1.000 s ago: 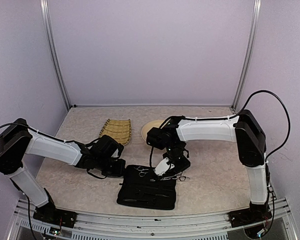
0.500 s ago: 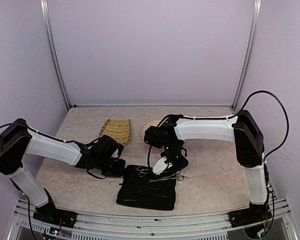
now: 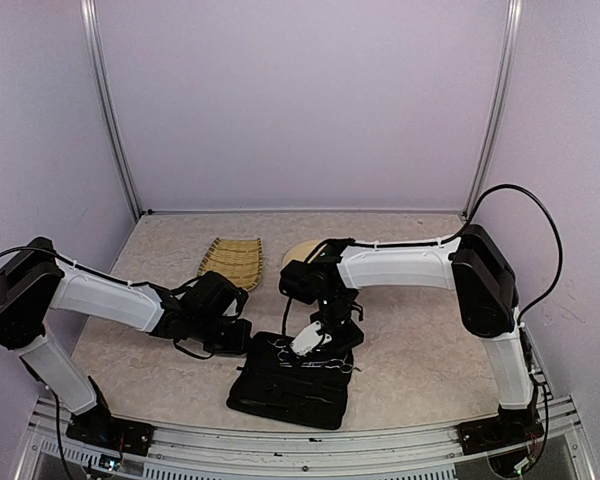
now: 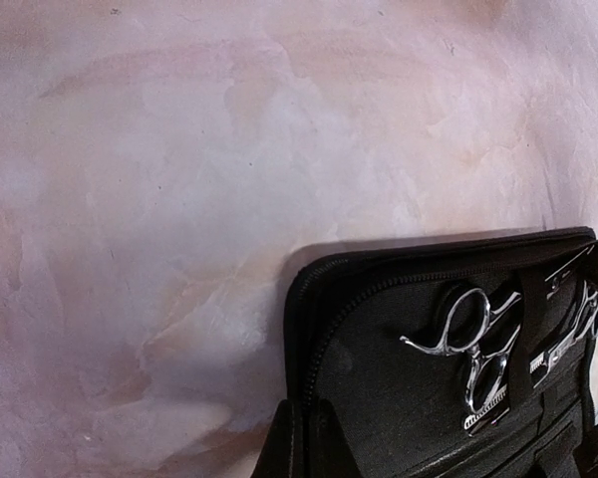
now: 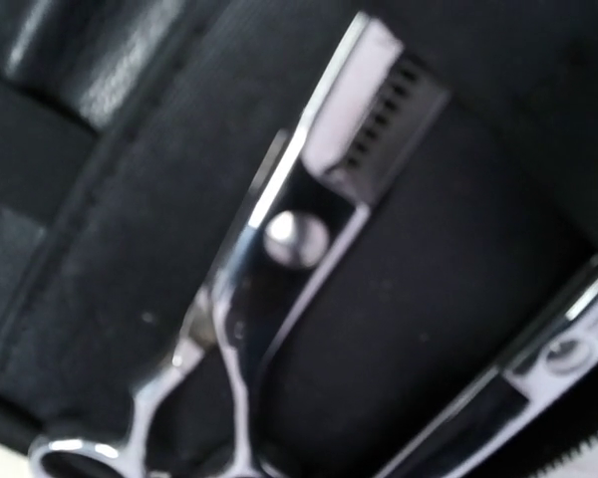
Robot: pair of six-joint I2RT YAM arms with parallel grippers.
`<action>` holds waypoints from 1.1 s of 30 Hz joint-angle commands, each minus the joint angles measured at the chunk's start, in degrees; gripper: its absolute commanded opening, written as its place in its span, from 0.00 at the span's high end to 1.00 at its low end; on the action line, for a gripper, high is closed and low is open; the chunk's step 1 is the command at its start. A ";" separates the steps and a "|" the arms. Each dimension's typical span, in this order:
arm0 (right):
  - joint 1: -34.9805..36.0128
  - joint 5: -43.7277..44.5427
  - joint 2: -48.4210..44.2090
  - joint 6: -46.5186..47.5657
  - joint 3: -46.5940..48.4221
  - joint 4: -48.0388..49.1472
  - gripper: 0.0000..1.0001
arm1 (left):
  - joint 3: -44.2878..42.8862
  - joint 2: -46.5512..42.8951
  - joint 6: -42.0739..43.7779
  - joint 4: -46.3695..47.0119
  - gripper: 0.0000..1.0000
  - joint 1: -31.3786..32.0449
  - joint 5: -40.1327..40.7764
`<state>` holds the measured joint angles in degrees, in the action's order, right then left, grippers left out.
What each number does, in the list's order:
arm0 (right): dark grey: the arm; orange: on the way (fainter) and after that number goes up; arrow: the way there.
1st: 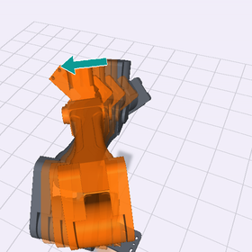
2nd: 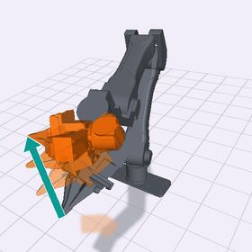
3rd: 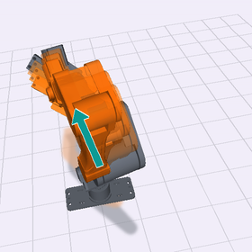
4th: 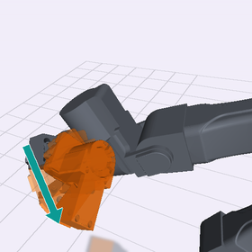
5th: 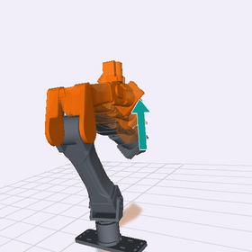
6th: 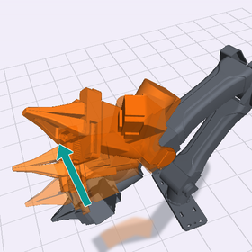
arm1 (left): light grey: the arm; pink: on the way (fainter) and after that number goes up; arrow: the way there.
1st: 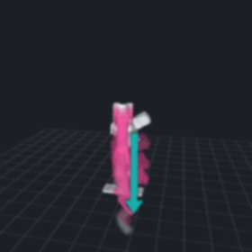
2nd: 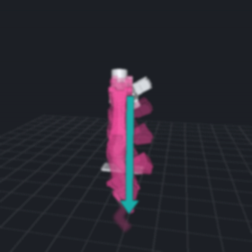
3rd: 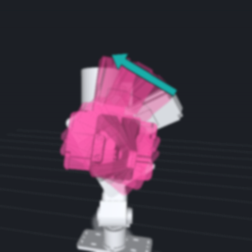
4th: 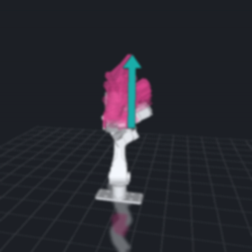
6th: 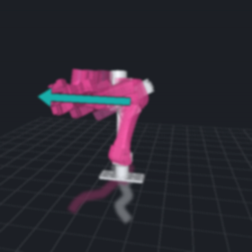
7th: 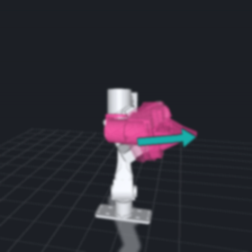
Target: Sort the hair-cutting tools
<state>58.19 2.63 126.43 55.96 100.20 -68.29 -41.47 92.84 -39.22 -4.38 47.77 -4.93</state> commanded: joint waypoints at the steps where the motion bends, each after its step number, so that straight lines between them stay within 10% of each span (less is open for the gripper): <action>1: 0.57 -4.82 -1.42 -2.07 -0.21 1.77 1.00 | 0.50 -0.53 -0.39 2.26 1.00 1.01 -2.00; 33: 0.68 -10.48 3.65 -9.51 4.71 10.87 1.00 | -0.01 -1.03 -0.96 0.43 1.00 1.27 -1.98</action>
<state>58.24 -6.50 128.05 47.40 103.57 -61.23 -41.41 92.84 -40.03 -4.34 47.79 -4.93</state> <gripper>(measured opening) 0.006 0.013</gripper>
